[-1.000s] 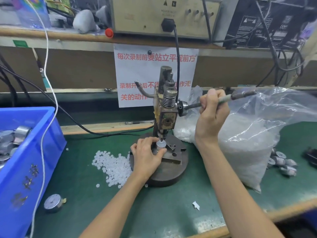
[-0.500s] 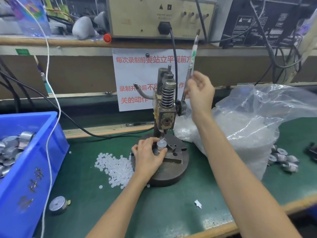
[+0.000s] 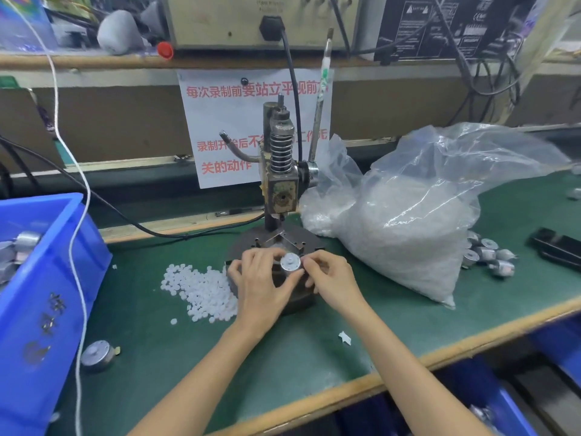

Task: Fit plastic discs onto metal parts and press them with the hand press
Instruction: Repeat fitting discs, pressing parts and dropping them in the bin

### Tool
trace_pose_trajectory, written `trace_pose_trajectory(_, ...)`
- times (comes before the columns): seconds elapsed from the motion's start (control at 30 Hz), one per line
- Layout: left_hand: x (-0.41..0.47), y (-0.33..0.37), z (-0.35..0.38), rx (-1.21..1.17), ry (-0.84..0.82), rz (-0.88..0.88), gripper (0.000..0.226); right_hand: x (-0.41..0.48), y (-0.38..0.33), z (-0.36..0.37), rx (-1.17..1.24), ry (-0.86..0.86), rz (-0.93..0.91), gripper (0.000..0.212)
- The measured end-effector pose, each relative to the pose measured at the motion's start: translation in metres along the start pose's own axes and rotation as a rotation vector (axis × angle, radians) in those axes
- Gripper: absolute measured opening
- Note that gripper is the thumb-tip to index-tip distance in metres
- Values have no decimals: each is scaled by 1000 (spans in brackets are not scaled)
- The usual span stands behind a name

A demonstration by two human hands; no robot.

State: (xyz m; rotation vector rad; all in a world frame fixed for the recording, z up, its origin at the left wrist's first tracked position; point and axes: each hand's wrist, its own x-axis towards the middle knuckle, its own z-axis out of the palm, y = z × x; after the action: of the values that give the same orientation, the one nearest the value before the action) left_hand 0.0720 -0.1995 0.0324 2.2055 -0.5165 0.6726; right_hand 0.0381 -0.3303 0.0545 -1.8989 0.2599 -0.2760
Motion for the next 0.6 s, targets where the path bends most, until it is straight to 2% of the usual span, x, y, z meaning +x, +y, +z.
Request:
trace_pose_trajectory(0.1,-20,18,-1,-78,-58,18,29,-15,5,-11,194,-101,109,17)
trace_pose_trajectory(0.2,-35,39,1,-135,-144,38,29,-36,14,-31,298,-132,153,18)
trace_pose_trajectory(0.4,-71,90,15,-214,-367,82,30,-88,38,-81,304,-52,210,20)
trace_pose_trajectory(0.47,-90,108,24,-152,-377,97,30,-108,49,-97,310,-12,244,22)
trace_pose_trajectory(0.6,-123,141,44,-45,-394,234,30,-142,72,-127,279,90,301,23)
